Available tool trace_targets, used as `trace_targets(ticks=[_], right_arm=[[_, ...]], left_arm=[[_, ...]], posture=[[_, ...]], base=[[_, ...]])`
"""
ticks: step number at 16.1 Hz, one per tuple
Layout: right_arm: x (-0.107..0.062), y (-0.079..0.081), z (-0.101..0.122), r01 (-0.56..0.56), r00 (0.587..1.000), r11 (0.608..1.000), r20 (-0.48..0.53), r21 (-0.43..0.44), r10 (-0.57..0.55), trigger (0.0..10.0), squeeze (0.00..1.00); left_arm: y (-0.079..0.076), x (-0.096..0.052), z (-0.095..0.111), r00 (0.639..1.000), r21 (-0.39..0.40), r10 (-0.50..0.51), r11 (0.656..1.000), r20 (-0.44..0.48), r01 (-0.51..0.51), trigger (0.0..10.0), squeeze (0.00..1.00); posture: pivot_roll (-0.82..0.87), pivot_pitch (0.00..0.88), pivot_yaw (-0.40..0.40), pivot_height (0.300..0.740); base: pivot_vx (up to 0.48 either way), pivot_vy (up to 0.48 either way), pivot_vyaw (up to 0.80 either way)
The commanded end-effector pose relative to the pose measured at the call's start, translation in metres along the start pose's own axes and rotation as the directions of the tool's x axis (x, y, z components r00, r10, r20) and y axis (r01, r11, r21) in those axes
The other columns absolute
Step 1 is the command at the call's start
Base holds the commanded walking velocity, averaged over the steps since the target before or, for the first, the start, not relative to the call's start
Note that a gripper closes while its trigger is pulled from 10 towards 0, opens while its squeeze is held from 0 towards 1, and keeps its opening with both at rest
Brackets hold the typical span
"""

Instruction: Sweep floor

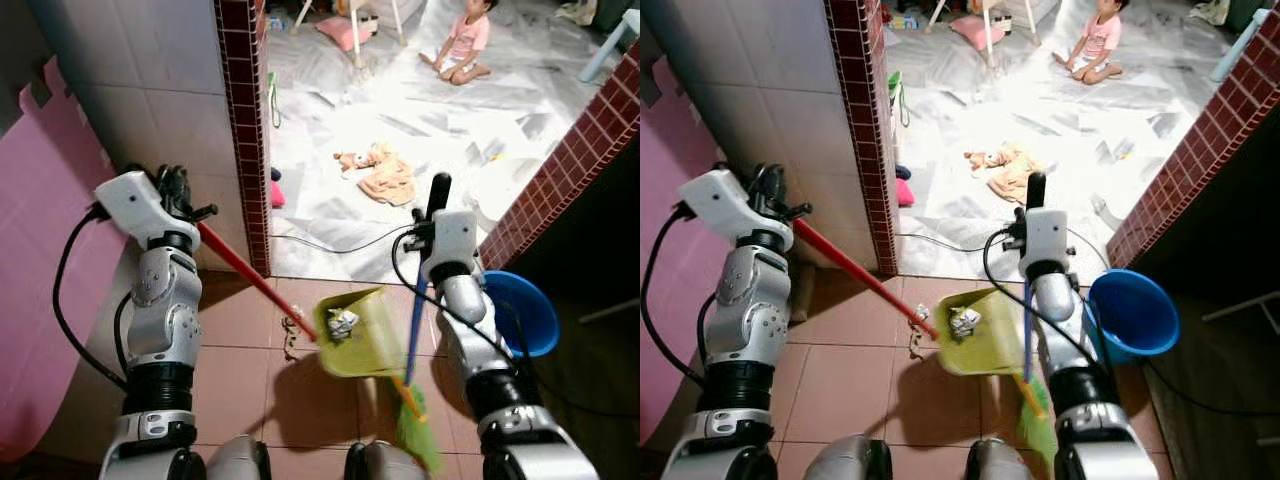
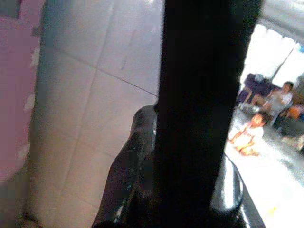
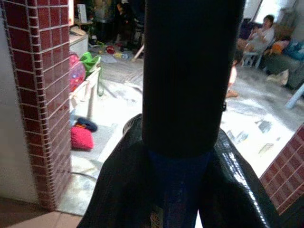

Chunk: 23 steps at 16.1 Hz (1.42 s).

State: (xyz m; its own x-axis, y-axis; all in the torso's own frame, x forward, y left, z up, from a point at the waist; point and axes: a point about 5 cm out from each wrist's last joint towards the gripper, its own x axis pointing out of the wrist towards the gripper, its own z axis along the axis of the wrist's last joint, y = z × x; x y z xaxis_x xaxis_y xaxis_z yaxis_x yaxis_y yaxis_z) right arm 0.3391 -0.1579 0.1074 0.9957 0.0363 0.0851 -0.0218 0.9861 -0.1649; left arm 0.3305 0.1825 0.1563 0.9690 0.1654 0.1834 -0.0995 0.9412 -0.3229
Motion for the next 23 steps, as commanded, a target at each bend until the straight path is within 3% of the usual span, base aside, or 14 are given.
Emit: trace_targets(ticks=[1,6,12,18,23], right_arm=[[0.004,-0.003,0.006,0.003,1.0,1.0,0.03,-0.009,-0.003,10.0,0.0],[0.009,0.019,0.01,-0.021,0.999,1.0,0.043,0.019,0.021,10.0,0.0],[0.004,0.001,0.004,0.037,0.999,0.999,0.037,-0.003,-0.037,10.0,0.0],[0.011,0.011,0.01,0.016,0.999,1.0,0.047,0.012,-0.016,10.0,0.0],[0.011,0.003,0.009,0.063,0.997,0.998,0.05,-0.006,-0.063,10.0,0.0]], left_arm=[[-0.004,-0.001,0.006,0.999,0.054,-0.028,0.998,0.028,0.027,10.0,0.0],[-0.016,-0.008,-0.001,0.996,0.075,-0.086,0.994,0.003,0.085,10.0,0.0],[-0.024,-0.009,-0.011,0.991,0.071,-0.126,0.989,-0.046,0.129,10.0,0.0],[-0.026,-0.012,-0.01,0.992,0.058,-0.114,0.992,-0.045,0.116,10.0,0.0],[-0.027,-0.01,-0.01,0.992,0.061,-0.118,0.991,-0.051,0.121,10.0,0.0]], posture=[[0.01,0.0,-0.058,0.74],[0.01,0.0,-0.023,0.74],[-0.04,0.0,0.001,0.74],[-0.02,0.0,-0.013,0.74],[-0.02,0.0,-0.002,0.74]], base=[[0.0,0.0,-0.8],[0.0,0.0,-0.13],[-0.221,0.0,0.0],[-0.27,0.0,0.0],[-0.255,0.0,0.0]])
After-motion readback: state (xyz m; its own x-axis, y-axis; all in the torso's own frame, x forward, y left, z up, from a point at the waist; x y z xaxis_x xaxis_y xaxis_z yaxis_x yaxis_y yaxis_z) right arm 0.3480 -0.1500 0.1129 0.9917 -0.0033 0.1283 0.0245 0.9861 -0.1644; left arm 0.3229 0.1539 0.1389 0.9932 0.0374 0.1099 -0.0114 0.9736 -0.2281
